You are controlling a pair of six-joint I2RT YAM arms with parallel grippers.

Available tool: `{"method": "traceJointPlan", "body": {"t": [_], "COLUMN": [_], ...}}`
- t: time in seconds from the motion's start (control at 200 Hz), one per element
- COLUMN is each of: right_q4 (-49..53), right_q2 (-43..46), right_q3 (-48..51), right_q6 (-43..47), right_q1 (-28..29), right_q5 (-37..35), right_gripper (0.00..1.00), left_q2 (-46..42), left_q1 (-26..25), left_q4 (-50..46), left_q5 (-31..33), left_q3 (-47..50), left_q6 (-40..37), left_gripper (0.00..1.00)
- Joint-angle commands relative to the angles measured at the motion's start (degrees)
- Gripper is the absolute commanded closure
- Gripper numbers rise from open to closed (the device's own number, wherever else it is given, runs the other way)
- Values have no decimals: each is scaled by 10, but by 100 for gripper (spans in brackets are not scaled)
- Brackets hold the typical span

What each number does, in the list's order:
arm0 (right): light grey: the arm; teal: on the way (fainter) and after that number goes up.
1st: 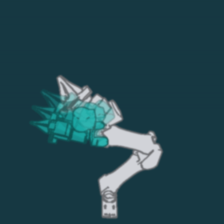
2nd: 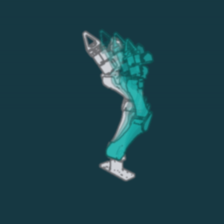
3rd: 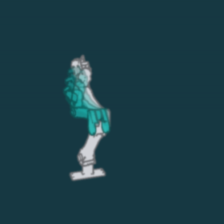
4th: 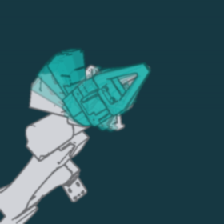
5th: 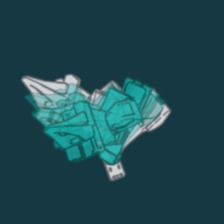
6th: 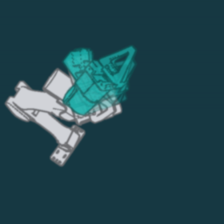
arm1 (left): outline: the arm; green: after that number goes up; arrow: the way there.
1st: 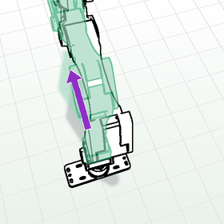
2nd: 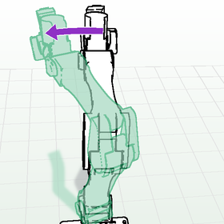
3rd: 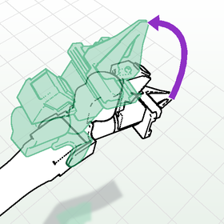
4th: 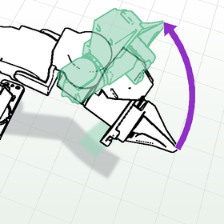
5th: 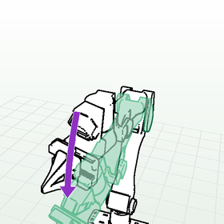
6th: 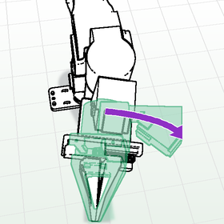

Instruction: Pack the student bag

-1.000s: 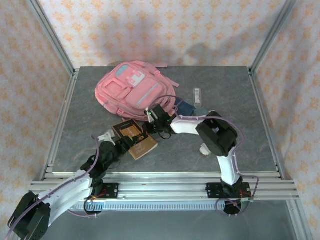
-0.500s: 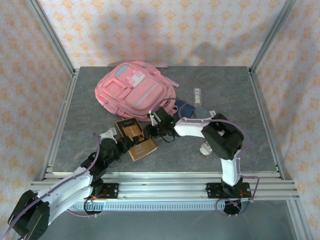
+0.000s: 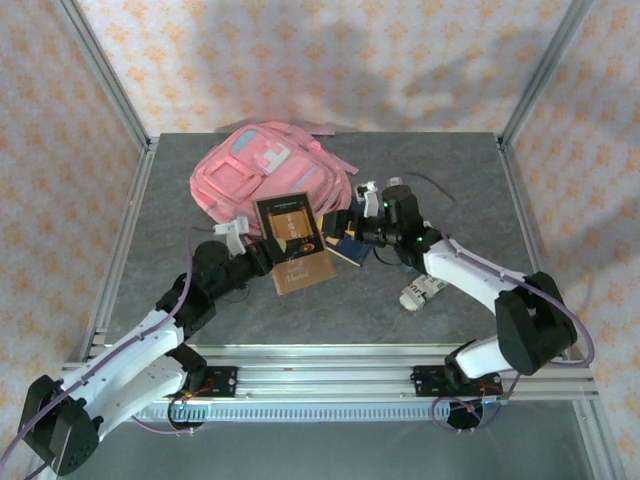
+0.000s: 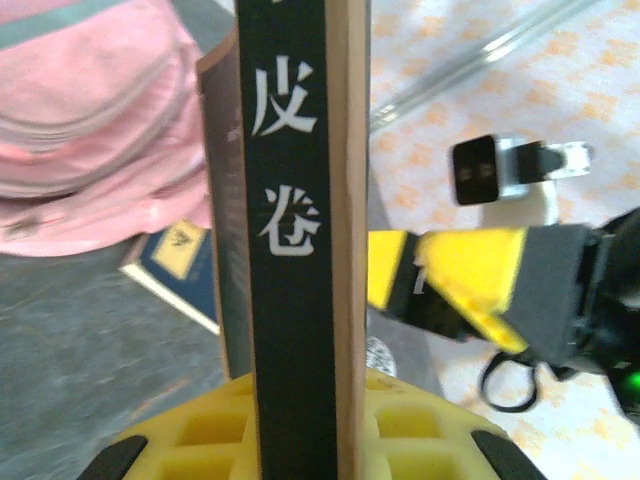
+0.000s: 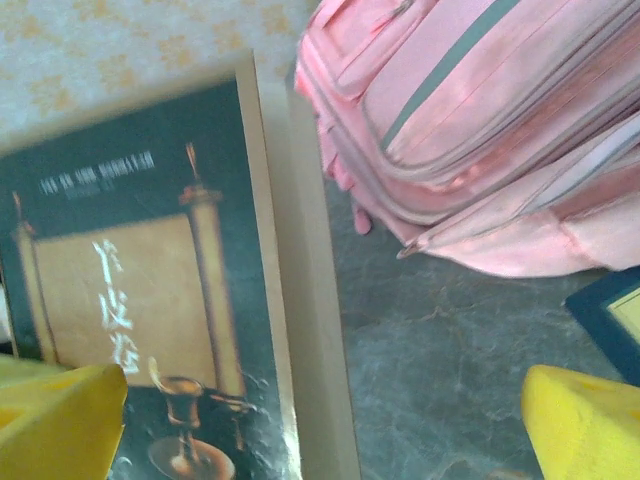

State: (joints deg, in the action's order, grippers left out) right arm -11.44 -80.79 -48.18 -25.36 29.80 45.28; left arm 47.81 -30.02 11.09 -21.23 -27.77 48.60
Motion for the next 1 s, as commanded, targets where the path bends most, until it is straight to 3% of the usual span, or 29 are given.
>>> {"method": "traceJointPlan", "body": {"t": [0.0, 0.13, 0.305, 0.425, 0.541, 0.621, 0.656, 0.711, 0.736, 0.786, 0.816, 0.911, 0.996], "right_q4": [-30, -52, -181, -201, -203, -190, -183, -168, -157, -132, -108, -51, -43], "right_q2": [27, 41, 72, 114, 146, 167, 176, 189, 192, 191, 188, 174, 173], "right_q3": [14, 28, 54, 53, 47, 42, 40, 38, 37, 31, 26, 21, 30], "right_q6": [10, 1, -81, -97, -106, -108, -108, -107, -104, -91, -78, -43, -45], "right_q1": [2, -13, -16, -17, -18, -25, -32, -43, -47, -50, -50, -54, -74], "right_q5": [60, 103, 219, 238, 253, 249, 244, 234, 230, 228, 222, 208, 189], "right_gripper": [0, 2, 1, 0, 5, 11, 18, 41, 55, 100, 100, 100, 100], "left_q2": [22, 41, 57, 66, 75, 85, 93, 108, 117, 134, 142, 171, 200], "left_q1": [-6, -6, -6, -1, 8, 21, 25, 28, 28, 28, 28, 27, 27], "left_q4": [107, 178, 285, 352, 340, 278, 226, 131, 99, 64, 56, 12, -51], "left_q5": [-101, -165, -237, -264, -266, -256, -246, -221, -211, -203, -199, -154, -80], "left_q3": [-56, -80, -81, -76, -81, -93, -104, -132, -143, -160, -167, -198, -237], "left_q6": [-21, -5, 39, 71, 69, 42, 17, -31, -49, -68, -74, -106, -146], "left_gripper": [100, 100, 100, 100, 100, 100, 100, 100, 100, 99, 92, 54, 41]}}
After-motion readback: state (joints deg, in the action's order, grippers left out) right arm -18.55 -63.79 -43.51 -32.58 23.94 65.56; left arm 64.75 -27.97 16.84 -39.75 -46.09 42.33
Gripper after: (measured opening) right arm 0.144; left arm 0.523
